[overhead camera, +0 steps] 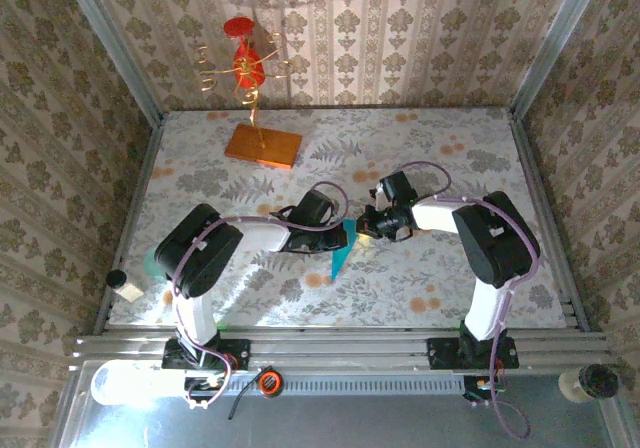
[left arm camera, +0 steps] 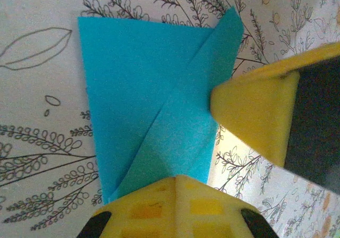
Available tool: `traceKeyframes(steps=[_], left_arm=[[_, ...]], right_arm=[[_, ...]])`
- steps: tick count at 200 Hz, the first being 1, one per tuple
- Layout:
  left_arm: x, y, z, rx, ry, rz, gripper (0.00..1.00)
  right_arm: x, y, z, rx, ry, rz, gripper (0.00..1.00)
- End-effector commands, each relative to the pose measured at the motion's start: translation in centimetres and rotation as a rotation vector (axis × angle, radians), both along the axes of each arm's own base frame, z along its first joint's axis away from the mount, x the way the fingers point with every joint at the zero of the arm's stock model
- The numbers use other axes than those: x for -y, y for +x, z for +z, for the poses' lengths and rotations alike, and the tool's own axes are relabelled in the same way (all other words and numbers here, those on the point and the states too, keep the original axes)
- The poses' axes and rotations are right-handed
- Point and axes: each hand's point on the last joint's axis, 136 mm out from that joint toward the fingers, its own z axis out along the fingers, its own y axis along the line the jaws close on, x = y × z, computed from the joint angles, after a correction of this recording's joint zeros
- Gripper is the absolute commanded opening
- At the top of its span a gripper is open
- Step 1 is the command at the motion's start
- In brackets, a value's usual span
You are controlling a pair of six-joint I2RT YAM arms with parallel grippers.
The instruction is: Fold a paper plane with a square sheet of paper (pick it up from the middle)
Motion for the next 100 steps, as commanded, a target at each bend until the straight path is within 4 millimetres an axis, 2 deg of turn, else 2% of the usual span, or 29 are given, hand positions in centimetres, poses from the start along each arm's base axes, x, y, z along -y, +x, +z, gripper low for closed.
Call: traceKeyframes(steps=[1,45,100], left_arm=[[-3.7,-3.0,-4.7,-0.143,0.183,0.001,0.00],[-3.9,-3.3,-4.9,-0.148,0.185,-0.006,0.00],[-3.3,-2.8,-4.3,-0.132,0.168,-0.013,0.00]], right_arm=[[1.0,0.7,-1.5,-0.021,-0.054,-0.025,0.01],[5.2,3.4,-3.1,-0.039,-0.106,-0.155,0.01],[5.7,5.4,-2.2,-0.004,-0.134,-0.165,0.01]])
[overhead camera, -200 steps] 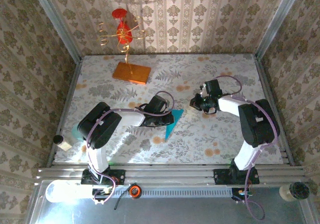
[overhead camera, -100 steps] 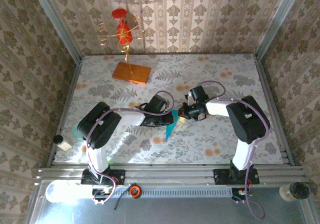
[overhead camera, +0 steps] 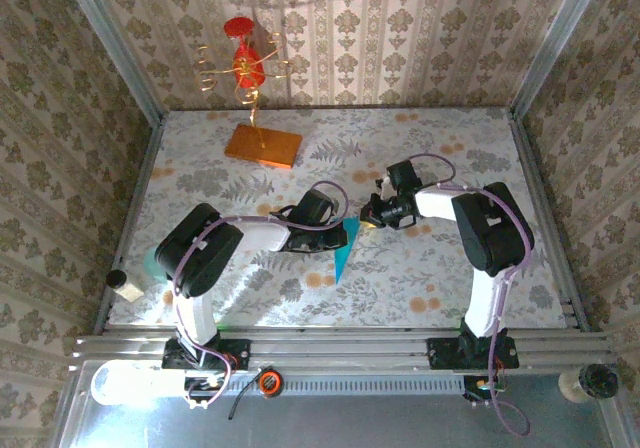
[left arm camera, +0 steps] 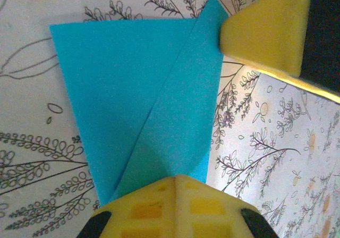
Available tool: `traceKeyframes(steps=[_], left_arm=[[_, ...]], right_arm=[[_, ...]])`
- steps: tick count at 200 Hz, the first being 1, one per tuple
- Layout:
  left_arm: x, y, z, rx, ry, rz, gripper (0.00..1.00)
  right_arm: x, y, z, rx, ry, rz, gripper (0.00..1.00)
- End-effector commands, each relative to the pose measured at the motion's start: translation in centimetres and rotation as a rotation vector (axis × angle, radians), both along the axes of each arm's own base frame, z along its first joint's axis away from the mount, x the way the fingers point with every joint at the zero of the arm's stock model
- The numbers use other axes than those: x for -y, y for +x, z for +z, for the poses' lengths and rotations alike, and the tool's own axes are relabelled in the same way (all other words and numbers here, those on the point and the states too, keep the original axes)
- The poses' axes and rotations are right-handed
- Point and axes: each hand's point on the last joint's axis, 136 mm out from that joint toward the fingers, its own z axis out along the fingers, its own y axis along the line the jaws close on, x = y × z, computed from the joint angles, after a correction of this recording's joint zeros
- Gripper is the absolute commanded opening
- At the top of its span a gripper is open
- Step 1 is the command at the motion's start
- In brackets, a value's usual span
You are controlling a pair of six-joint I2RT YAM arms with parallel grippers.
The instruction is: Fold a paper plane with a square sheet of paper (pick it up from the middle)
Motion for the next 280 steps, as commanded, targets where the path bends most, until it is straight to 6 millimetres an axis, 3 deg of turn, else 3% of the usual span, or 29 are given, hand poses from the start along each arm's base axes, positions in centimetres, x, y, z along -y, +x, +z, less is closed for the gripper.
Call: traceKeyframes(steps=[1,31,68,103,138,193,242,280], left_arm=[[-3.4,-3.0,-4.3,-0.136,0.170,-0.014,0.00],[-2.3,-2.1,-2.7,-0.096,0.137,-0.034,0.00],[-0.3,0.0,1.6,0.003,0.060,-0.055,0.00],[-0.4,2.1,5.9,0.097,-0.001,-0.020,0.18],[-3.9,3.4,8.3,0.163,-0.002,0.057,0.39],[-12.7,4.0,7.9,0.254,0.140,0.195,0.72],[-17.4,2.8,8.0,0.326,0.193,0.270,0.99],[-19.0,1.8,8.0,0.335,0.158,0.308,1.00]], right_arm=[[3.8,2.1,-2.0,0.023,-0.166,-0.103,0.01],[3.8,2.7,-0.8,0.047,-0.163,-0.109,0.02],[3.3,3.1,1.9,0.085,-0.128,-0.107,0.04],[3.3,2.1,4.9,0.124,-0.108,-0.098,0.09],[4.2,-0.5,6.5,0.128,-0.170,-0.096,0.21],[4.4,-4.8,7.1,0.121,-0.303,-0.092,0.56],[1.7,-7.6,7.3,0.132,-0.392,-0.071,0.70],[-2.0,-8.4,7.2,0.144,-0.460,-0.041,0.74]])
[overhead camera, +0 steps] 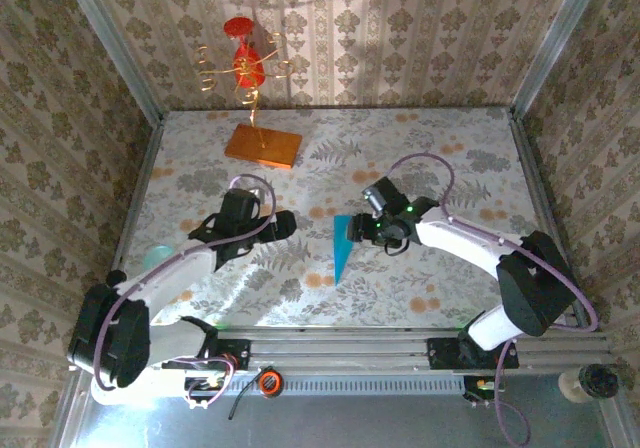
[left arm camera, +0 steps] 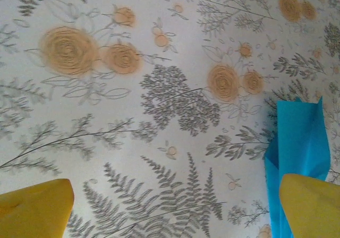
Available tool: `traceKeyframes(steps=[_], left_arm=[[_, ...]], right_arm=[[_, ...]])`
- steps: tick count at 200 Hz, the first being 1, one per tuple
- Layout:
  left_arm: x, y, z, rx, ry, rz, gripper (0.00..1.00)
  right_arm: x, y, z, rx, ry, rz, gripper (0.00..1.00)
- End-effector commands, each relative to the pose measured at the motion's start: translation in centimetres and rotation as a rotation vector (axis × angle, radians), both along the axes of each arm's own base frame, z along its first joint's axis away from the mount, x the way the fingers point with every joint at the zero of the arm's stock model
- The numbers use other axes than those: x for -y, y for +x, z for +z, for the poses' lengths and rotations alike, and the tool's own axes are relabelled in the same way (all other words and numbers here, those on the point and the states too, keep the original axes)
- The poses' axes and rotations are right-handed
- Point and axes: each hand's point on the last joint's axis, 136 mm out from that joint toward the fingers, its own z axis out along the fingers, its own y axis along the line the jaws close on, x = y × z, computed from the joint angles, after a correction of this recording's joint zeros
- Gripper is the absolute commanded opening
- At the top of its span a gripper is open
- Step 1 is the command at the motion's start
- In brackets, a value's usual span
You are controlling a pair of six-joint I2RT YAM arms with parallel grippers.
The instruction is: Fold a paper plane with a square sheet of paper (pick it up from the middle)
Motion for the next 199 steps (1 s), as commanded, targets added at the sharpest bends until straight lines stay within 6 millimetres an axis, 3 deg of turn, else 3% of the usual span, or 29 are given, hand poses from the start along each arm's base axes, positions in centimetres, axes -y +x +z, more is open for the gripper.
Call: traceKeyframes(steps=[1,28,107,199], left_arm=[[-1.0,-0.4,0.1,0.025,0.003,0.012,1.00],[-2.1,-0.6,-0.1,0.032,-0.020,0.044,1.00],[-2.0,-1.2,-0.2,0.005,-0.074,0.027,1.00],[0.5,-1.0,-1.4,-0.065,-0.113,-0.038,0.96]], right_arm=[[-0.8,0.6,0.4,0.022,-0.080,-0.057,0.74],[-2.0,0.6,-0.5,-0.005,-0.150,-0.058,0.74],[-1.9,1.3,-2.8,-0.065,-0.228,-0.126,0.67],[-0.9,1.8,-3.4,-0.084,-0.152,-0.164,0.25]])
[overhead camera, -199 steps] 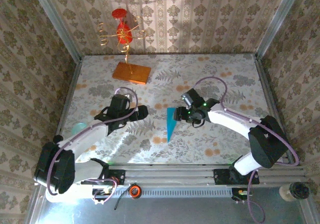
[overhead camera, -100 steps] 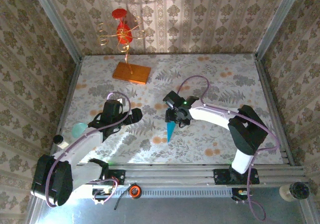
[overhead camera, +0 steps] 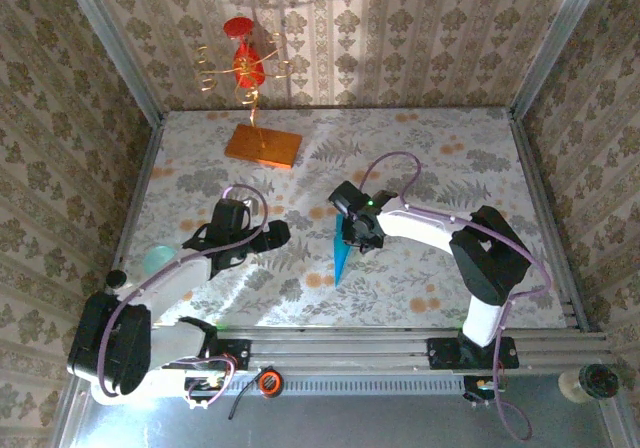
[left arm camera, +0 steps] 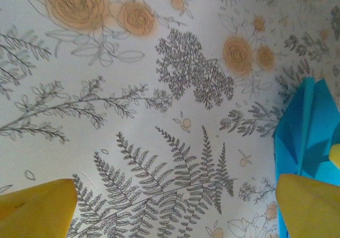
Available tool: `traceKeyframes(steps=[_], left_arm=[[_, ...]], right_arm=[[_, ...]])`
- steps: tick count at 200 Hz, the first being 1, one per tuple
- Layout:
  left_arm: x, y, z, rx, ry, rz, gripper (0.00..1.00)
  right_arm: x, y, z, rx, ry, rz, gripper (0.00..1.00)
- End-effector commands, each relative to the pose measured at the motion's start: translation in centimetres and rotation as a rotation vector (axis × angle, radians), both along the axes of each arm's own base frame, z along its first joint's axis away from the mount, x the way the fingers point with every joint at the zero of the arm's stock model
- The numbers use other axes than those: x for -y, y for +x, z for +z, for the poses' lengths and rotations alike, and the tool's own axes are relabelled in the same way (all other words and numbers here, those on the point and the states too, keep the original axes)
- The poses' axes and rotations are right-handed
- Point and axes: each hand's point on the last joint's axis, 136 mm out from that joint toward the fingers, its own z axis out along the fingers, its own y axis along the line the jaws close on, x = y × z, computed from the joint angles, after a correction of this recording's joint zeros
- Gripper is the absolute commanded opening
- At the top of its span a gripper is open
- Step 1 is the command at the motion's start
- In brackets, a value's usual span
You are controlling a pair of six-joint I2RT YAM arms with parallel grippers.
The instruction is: Fold a paper plane with a square sheet of paper (pick it up from the middle)
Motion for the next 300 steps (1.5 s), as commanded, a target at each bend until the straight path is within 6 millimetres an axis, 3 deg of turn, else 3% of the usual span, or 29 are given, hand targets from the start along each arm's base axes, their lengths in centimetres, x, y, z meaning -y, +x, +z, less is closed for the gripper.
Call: traceKeyframes(steps=[1,38,53,107,126,168,226,231,266,300], left_arm=[[1.2,0.8,1.1,0.014,-0.048,-0.011,0.96],[1.5,1.8,1.7,0.010,-0.068,0.023,0.94],[1.6,2.2,1.8,0.005,-0.076,0.040,0.93],[0.2,4.3,3.1,0.017,-0.134,0.182,0.91],[-0.3,4.8,3.8,0.046,-0.126,0.214,0.91],[-0.3,5.0,4.0,0.045,-0.123,0.227,0.91],[2.0,4.3,1.9,-0.036,-0.107,0.173,0.88],[3.2,3.6,1.8,-0.045,-0.107,0.138,0.88],[5.6,2.5,1.1,-0.077,-0.114,0.094,0.85],[8.9,1.1,0.0,-0.124,-0.128,0.021,0.78]], right_arm=[[0.3,0.4,0.5,0.011,0.035,-0.015,0.24],[0.7,0.5,0.7,0.014,0.070,-0.008,0.10],[-0.2,1.2,1.6,0.053,0.120,0.024,0.05],[-5.0,2.0,8.2,0.200,0.408,0.235,0.02],[-6.5,2.0,9.1,0.204,0.504,0.290,0.02],[-7.5,2.1,6.8,0.159,0.632,0.300,0.02],[-3.9,1.8,0.7,0.094,0.605,0.195,0.02],[-3.5,1.7,0.4,0.094,0.599,0.187,0.02],[-1.0,1.6,-0.6,0.100,0.575,0.143,0.03],[-0.6,1.7,-0.7,0.093,0.590,0.144,0.03]])
